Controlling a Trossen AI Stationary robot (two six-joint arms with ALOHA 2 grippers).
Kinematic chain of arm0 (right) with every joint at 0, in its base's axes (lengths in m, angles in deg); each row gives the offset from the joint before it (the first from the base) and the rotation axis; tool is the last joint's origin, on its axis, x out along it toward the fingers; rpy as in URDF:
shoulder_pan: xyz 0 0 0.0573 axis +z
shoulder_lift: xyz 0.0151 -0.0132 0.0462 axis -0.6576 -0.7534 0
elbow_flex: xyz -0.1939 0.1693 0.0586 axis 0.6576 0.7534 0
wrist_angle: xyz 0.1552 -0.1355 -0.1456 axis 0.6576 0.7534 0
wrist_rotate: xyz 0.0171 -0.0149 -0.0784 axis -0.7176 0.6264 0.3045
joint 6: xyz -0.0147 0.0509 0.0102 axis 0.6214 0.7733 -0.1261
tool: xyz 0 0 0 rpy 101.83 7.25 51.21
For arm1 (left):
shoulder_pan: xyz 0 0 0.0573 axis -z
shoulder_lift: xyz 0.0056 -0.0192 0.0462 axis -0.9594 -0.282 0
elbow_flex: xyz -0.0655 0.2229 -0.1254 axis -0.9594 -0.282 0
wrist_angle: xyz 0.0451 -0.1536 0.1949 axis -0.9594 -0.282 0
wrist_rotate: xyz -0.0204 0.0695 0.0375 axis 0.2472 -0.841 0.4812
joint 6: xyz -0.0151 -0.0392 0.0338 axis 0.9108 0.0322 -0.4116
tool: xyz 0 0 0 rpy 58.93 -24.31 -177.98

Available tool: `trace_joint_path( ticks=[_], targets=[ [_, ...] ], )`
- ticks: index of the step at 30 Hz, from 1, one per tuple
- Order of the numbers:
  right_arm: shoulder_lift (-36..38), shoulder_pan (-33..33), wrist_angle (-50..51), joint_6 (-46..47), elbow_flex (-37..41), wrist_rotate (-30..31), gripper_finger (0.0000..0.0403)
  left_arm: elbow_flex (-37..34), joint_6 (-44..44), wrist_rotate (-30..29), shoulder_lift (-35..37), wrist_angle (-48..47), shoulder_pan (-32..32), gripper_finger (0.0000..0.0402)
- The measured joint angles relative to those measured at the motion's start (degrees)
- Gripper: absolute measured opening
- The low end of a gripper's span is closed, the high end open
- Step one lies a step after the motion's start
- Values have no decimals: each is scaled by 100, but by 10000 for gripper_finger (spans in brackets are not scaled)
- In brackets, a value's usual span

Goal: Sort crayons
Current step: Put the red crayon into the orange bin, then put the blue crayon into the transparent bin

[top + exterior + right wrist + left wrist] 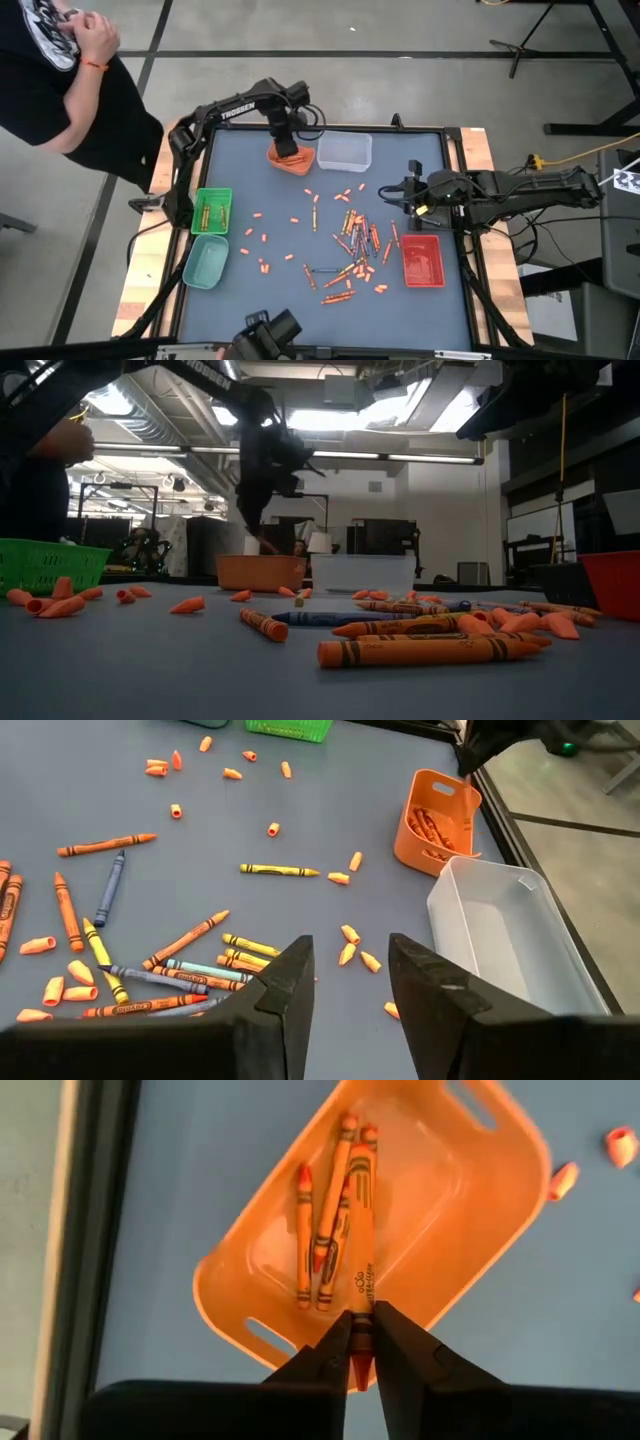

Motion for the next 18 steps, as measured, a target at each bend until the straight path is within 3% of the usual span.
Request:
trace_joint_path(
  ticks=[18],
  targets=[
    [0, 0, 0, 2, 0, -7, 129, -759, -1, -70, 0, 881, 133, 95]
  ],
)
